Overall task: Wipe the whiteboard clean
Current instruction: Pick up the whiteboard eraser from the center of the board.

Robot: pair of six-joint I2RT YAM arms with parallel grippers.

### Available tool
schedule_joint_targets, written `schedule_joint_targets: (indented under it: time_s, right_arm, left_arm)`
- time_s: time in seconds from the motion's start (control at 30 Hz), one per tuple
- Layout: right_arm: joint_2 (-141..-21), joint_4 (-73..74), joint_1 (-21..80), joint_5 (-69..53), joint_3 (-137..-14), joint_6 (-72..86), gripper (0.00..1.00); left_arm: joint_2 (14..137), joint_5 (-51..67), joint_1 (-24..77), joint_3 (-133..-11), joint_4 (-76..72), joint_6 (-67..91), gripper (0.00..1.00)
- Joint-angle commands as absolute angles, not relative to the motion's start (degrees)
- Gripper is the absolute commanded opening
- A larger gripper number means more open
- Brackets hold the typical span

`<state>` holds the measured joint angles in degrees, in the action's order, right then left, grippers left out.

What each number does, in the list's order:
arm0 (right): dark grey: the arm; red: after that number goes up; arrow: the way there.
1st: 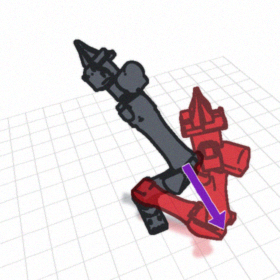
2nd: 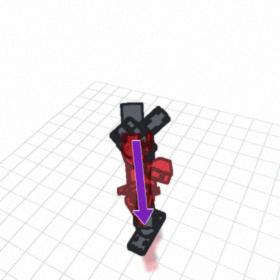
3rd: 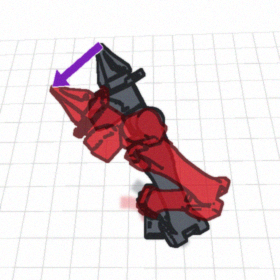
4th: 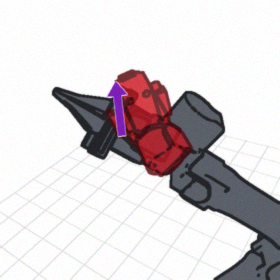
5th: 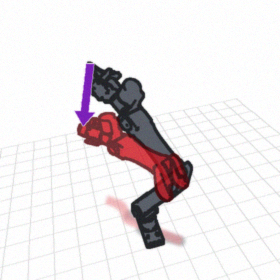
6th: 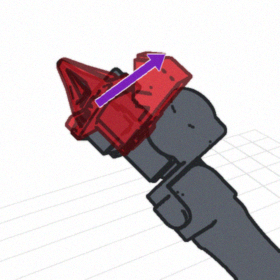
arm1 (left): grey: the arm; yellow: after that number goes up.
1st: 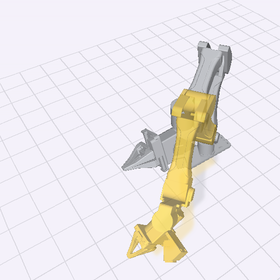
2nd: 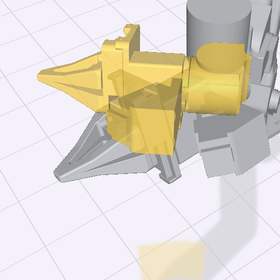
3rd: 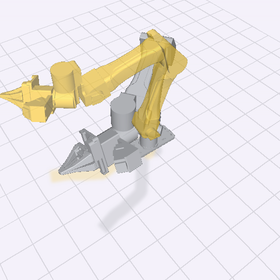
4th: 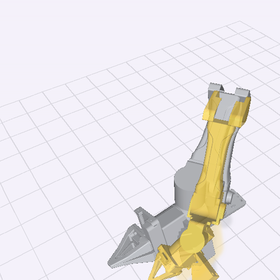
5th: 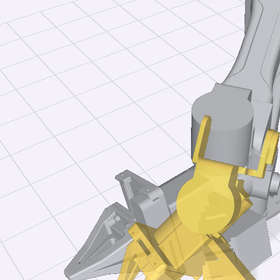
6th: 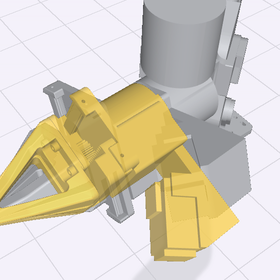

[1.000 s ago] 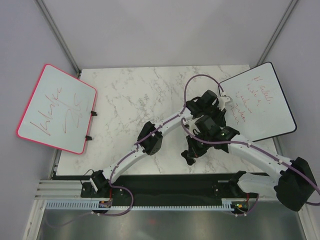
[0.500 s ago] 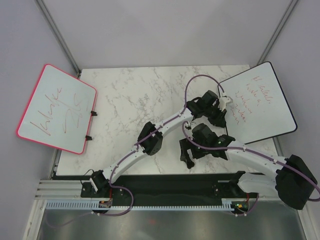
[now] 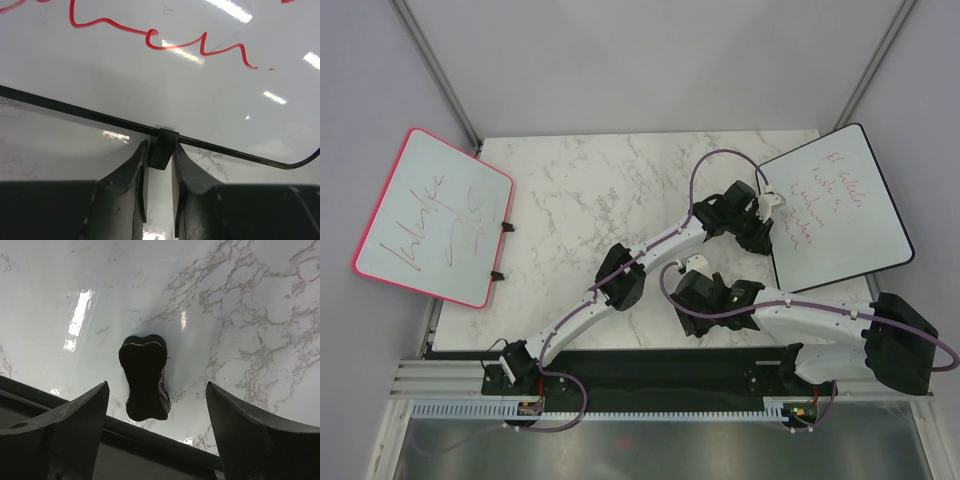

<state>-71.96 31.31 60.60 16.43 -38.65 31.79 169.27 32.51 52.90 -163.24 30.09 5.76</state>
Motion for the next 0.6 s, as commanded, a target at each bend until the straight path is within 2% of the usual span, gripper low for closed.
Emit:
schedule_joint_targets:
  time_s: [0.0, 0.2, 0.33, 0.4, 0.53, 0.57]
  right_arm:
    - [-70.84, 29.37, 60.82, 20.39, -37.45, 32.87, 0.85]
    - [-75.14, 25.49, 60.82, 17.4, -36.39, 31.91, 0.74]
    - [-73.04, 24.88, 60.56, 18.46, -35.07, 32.25, 0.7]
    - [-72.25, 23.04, 60.29, 16.54, -34.28, 31.82, 0.64]
    - [-74.44, 21.71, 60.29, 15.56, -34.01, 31.46, 0.47]
    - [-74.88, 21.71, 60.38, 15.64, -34.01, 31.55, 0.47]
  left_arm:
    - [170.16, 30.94, 52.82, -164.18, 33.13, 7.91, 0.02]
    - [170.24, 31.02, 52.73, -164.18, 33.13, 7.91, 0.02]
    - [170.24, 31.11, 52.74, -164.36, 33.22, 7.91, 0.02]
    - [170.33, 31.11, 52.73, -164.44, 33.22, 7.91, 0.02]
    - [170.33, 31.03, 52.73, -164.44, 33.22, 7.91, 0.02]
    - [170.33, 31.11, 52.73, -164.44, 33.22, 7.91, 0.02]
